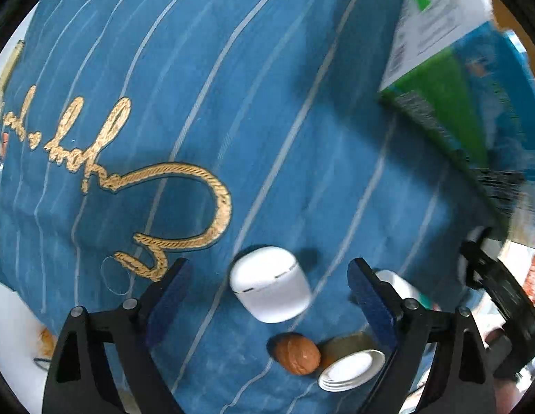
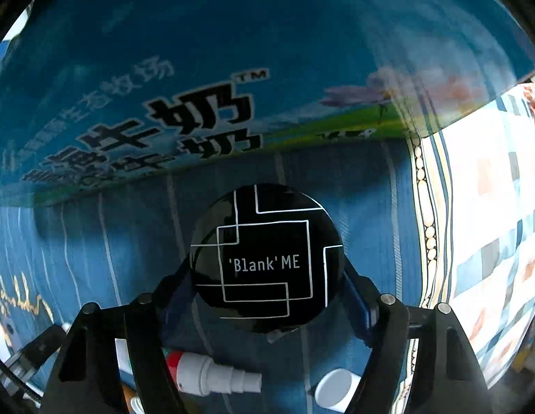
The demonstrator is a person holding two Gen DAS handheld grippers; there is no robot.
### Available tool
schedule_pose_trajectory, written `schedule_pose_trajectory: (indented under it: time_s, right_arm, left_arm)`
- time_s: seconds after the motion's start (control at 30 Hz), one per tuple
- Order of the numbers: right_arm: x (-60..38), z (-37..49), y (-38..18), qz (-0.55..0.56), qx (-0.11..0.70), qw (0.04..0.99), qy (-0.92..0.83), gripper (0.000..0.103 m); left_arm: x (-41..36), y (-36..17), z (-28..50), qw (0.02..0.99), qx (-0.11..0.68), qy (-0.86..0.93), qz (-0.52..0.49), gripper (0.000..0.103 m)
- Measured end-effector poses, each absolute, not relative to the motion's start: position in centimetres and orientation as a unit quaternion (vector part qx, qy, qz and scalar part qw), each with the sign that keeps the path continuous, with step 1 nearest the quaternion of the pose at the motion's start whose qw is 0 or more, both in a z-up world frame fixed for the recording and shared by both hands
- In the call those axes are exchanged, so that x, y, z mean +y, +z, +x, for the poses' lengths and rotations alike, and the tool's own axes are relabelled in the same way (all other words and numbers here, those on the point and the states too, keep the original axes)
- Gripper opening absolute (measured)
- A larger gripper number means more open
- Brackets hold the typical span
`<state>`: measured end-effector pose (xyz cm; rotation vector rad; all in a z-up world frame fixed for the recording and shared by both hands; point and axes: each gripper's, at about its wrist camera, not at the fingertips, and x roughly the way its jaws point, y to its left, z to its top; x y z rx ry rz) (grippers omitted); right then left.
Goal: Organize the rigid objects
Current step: 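Grasp the black round tin with the right tool while the left tool grasps the white-teal bottle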
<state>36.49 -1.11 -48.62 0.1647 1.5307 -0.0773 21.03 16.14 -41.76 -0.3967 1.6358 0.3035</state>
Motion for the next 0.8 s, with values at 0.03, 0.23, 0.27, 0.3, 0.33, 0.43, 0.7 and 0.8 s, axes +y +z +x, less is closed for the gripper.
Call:
schedule_pose_trajectory:
  time_s: [0.03,0.23,0.27,0.3,0.33,0.43,0.7,0.8]
  right_arm:
    - [-1.4,36.4,-48.5,0.074,0.697,0.713,-0.032,0.077]
    - [-6.4,33.4,-48.5,0.059,0.721,0.689,-0.041,0.077]
    - [-7.4,32.8,-48.5,0.059,0.724,0.686,-0.046,0.077]
    - [-8.4,32.0,-48.4,0.06,0.726,0.683,-0.052,0.077]
    - [-9.4,31.3,-48.4,0.063,0.728,0.68,-0.058,0.077]
    - [-12.0,29.5,-48.4,0.077,0.729,0.676,-0.075,0.077]
    - [-14.7,27.7,-48.7,0.096,0.735,0.667,-0.082,0.077]
    - [-15.7,26.9,-49.4,0.107,0.745,0.656,-0.059,0.078]
  left_arm:
    - [15.7,-41.4,20.9,0.66,0.719,0.13,-0.175,0.09]
    - [10.8,-40.8,19.2,0.639,0.734,0.071,-0.221,0.09]
    - [9.6,-41.0,19.1,0.635,0.737,0.063,-0.223,0.09]
    - [8.1,-41.4,19.2,0.63,0.742,0.054,-0.223,0.09]
    - [6.9,-41.9,19.4,0.625,0.747,0.05,-0.22,0.09]
    - [4.1,-43.4,20.3,0.615,0.756,0.045,-0.22,0.078]
    - [-3.3,-44.1,23.7,0.666,0.744,0.017,-0.054,0.036]
    - [-6.6,-43.8,23.9,0.684,0.728,-0.025,0.039,0.034]
